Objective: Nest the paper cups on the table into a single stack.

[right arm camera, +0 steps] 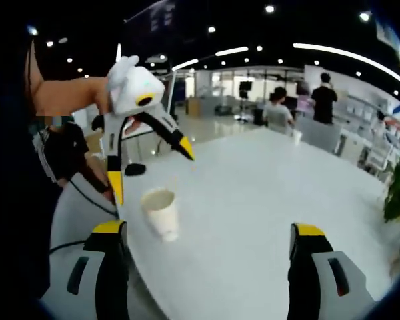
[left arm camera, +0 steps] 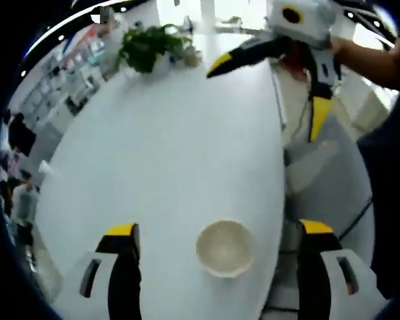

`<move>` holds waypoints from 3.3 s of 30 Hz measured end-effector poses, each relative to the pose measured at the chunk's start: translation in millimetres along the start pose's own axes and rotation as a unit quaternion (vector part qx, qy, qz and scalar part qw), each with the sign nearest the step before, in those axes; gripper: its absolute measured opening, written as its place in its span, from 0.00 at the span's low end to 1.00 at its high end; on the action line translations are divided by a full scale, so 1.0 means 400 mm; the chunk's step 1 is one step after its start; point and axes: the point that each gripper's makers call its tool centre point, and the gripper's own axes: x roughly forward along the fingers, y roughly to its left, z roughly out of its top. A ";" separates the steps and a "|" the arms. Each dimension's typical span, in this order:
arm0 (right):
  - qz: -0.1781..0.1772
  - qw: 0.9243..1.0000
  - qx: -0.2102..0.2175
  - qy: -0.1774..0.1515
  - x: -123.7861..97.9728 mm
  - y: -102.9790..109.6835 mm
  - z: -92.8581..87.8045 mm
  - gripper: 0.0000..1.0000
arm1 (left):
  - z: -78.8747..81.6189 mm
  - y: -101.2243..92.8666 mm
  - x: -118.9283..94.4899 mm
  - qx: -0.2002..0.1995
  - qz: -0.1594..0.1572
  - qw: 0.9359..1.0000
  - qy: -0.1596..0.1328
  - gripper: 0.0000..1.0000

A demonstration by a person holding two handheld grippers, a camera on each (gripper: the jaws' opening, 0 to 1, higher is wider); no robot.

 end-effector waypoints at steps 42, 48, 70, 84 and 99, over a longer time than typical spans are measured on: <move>-0.069 0.996 0.033 -0.034 0.046 -0.019 -0.124 1.00 | -0.279 0.047 -0.127 -0.162 0.154 0.948 -0.228 1.00; -0.066 0.997 0.037 -0.030 0.054 -0.009 -0.142 1.00 | -0.300 0.022 -0.097 -0.166 0.135 0.951 -0.223 1.00; 0.047 0.999 0.001 0.019 0.184 0.123 -0.238 0.95 | -0.292 -0.050 0.054 -0.119 0.051 0.972 -0.194 0.91; 0.082 0.996 -0.021 0.036 0.265 0.133 -0.246 0.74 | -0.286 -0.051 0.135 -0.076 0.027 0.983 -0.164 0.69; 0.137 0.987 -0.071 0.045 0.358 0.229 -0.228 0.49 | -0.264 -0.045 0.146 -0.040 0.010 0.987 -0.157 0.38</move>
